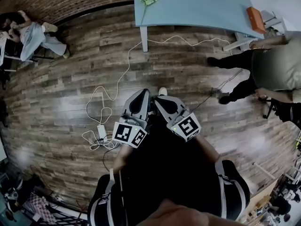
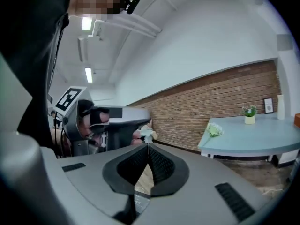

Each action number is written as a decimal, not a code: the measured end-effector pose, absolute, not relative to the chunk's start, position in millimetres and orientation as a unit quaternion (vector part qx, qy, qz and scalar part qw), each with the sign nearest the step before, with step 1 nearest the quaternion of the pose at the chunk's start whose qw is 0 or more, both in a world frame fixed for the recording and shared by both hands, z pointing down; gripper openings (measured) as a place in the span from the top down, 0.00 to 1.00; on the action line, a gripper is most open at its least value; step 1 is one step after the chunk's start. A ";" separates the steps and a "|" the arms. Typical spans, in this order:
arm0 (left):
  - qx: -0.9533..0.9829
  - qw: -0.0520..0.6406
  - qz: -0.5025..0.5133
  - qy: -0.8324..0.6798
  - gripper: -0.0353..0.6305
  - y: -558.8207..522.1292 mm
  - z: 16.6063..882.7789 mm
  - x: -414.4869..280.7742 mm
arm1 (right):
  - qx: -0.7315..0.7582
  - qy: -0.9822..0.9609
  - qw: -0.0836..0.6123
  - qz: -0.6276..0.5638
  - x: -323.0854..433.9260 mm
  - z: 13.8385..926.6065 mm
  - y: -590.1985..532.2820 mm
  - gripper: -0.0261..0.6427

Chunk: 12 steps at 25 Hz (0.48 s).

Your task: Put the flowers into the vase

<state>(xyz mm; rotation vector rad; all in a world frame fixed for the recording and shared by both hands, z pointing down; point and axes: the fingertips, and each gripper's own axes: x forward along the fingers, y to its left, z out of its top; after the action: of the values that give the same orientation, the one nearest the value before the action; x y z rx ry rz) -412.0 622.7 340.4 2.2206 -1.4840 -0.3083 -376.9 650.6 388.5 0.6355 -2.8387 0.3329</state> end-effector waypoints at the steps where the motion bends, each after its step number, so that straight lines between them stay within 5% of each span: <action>1: 0.813 0.222 -0.109 -0.527 0.92 615.6 336.6 -404.0 | 0.198 -0.968 0.107 0.112 -384.0 387.7 649.2 0.94; 12: 0.833 0.224 -0.068 -0.502 0.92 544.5 323.6 -345.0 | 0.176 -0.975 0.072 0.114 -352.7 372.1 583.0 0.94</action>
<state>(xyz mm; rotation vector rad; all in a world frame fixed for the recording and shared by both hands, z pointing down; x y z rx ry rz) -345.0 544.5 323.6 2.2982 -1.3856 -0.1877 -352.7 583.0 372.1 0.5274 -2.9296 0.3438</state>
